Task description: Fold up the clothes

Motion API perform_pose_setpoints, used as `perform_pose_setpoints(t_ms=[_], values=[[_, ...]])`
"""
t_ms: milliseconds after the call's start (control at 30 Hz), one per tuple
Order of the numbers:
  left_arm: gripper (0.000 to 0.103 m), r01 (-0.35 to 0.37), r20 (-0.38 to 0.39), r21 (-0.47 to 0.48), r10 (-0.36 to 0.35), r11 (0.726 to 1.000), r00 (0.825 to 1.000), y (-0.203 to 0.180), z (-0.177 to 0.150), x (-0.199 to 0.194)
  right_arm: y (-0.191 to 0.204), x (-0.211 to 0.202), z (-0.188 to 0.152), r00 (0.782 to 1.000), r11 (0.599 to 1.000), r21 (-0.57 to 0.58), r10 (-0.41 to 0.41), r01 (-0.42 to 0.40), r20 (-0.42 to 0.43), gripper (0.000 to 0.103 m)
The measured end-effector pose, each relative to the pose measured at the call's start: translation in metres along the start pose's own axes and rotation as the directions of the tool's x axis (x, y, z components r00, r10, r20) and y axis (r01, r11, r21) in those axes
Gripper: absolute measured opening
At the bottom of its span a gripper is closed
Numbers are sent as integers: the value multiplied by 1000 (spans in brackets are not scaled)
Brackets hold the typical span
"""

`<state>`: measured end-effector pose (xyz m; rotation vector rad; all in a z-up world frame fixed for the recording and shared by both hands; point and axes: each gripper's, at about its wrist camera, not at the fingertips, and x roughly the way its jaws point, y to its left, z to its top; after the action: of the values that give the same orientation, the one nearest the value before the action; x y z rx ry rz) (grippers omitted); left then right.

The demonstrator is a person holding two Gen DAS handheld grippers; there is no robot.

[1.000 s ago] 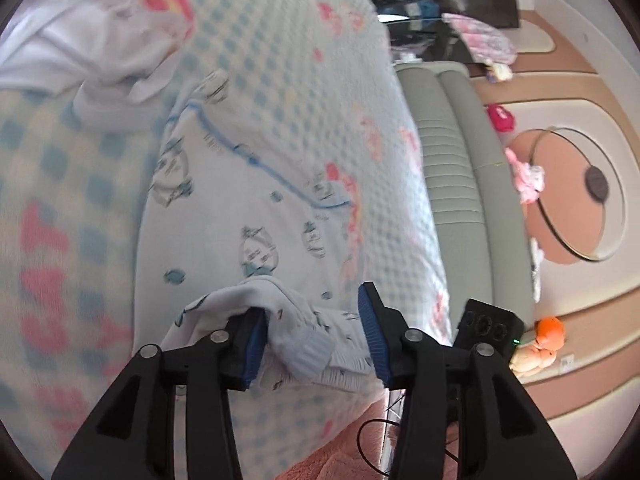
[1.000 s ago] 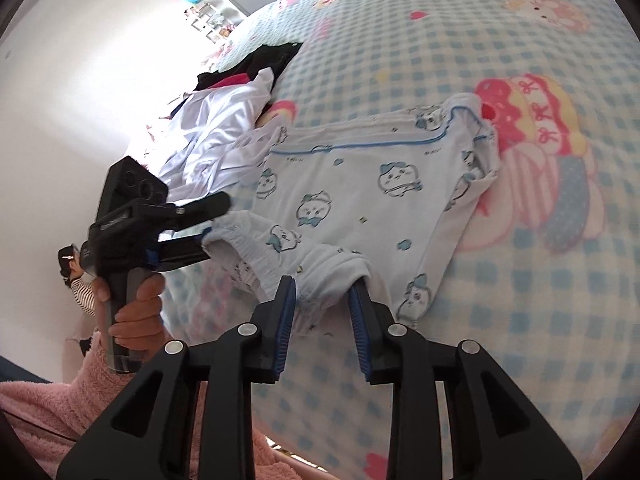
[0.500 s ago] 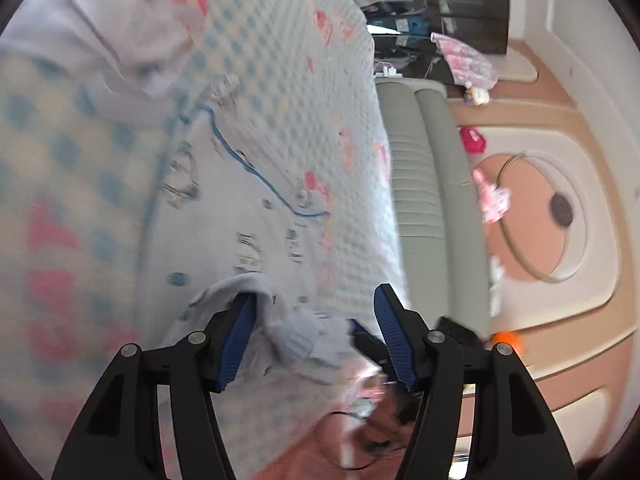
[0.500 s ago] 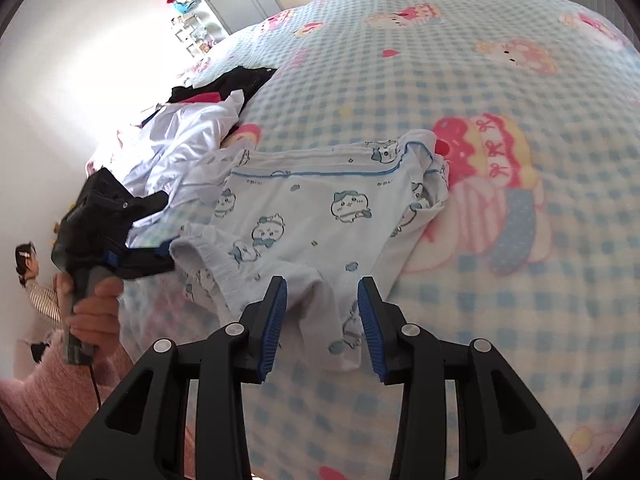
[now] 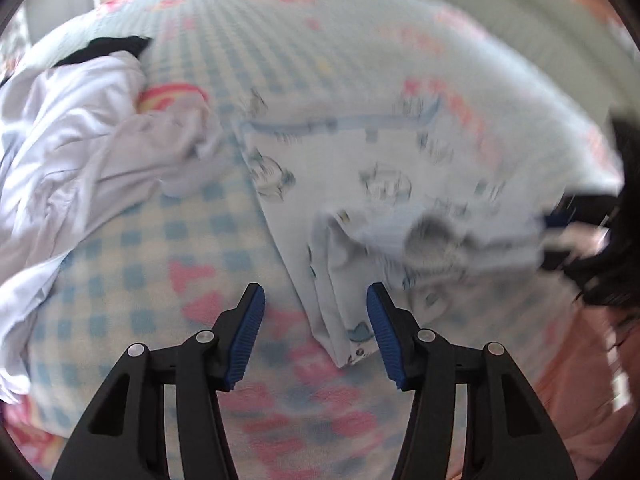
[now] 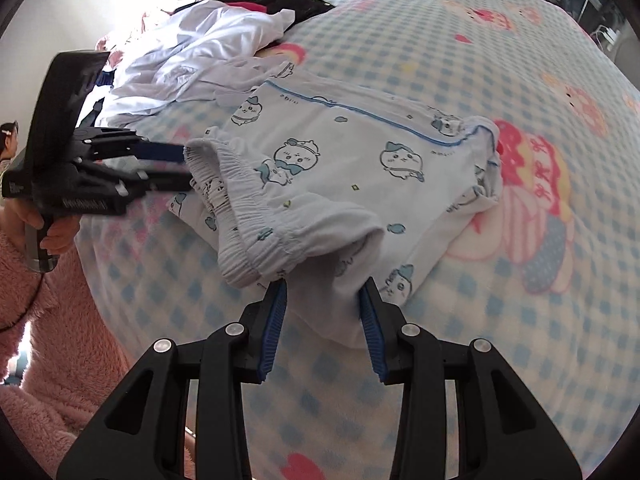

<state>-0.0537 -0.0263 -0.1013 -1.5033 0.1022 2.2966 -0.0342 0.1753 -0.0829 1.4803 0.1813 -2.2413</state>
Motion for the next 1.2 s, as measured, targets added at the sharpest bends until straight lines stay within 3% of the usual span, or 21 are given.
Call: perform_pose_setpoints(t_ms=[133, 333, 467, 733, 800, 967, 1067, 1100, 1167, 1200], values=[[54, 25, 65, -13, -24, 1000, 998, 1, 12, -9, -7, 1, 6, 1000, 999, 32, 2, -2, 15, 38], [54, 85, 155, -183, -57, 979, 986, 27, 32, -11, -27, -4, 11, 998, 991, 127, 27, -34, 60, 38], [54, 177, 171, -145, -151, 973, 974, 25, 27, -9, -40, -8, 15, 995, 980, 189, 41, -58, 91, 39], [53, 177, 158, -117, -157, 977, 975, 11, 22, -2, -48, 15, 21, 996, 970, 232, 55, -70, 68, 42], [36, 176, 154, -112, -158, 978, 975, 8, 21, -1, -43, 22, 21, 996, 973, 211, 87, -92, 31, 42], [34, 175, 145, -99, -160, 980, 976, -1, 18, 3, -21, 24, 13, 994, 989, 97, 112, -112, 6, 34], [33, 192, 128, -109, -178, 975, 976, -1, 16, 9, -29, 32, 11, 994, 985, 138, 109, -107, -2, 34], [24, 196, 114, -119, -182, 973, 977, 0, 16, 13, -33, 34, 12, 992, 979, 165, 123, -121, -3, 34], [8, 184, 109, -132, -170, 974, 979, 1, 16, 14, -34, 34, 13, 989, 973, 181, 145, -146, 16, 17], [6, 187, 123, -136, -171, 973, 978, 1, 18, 11, -34, 32, 14, 988, 971, 185, 152, -154, 28, 10]])
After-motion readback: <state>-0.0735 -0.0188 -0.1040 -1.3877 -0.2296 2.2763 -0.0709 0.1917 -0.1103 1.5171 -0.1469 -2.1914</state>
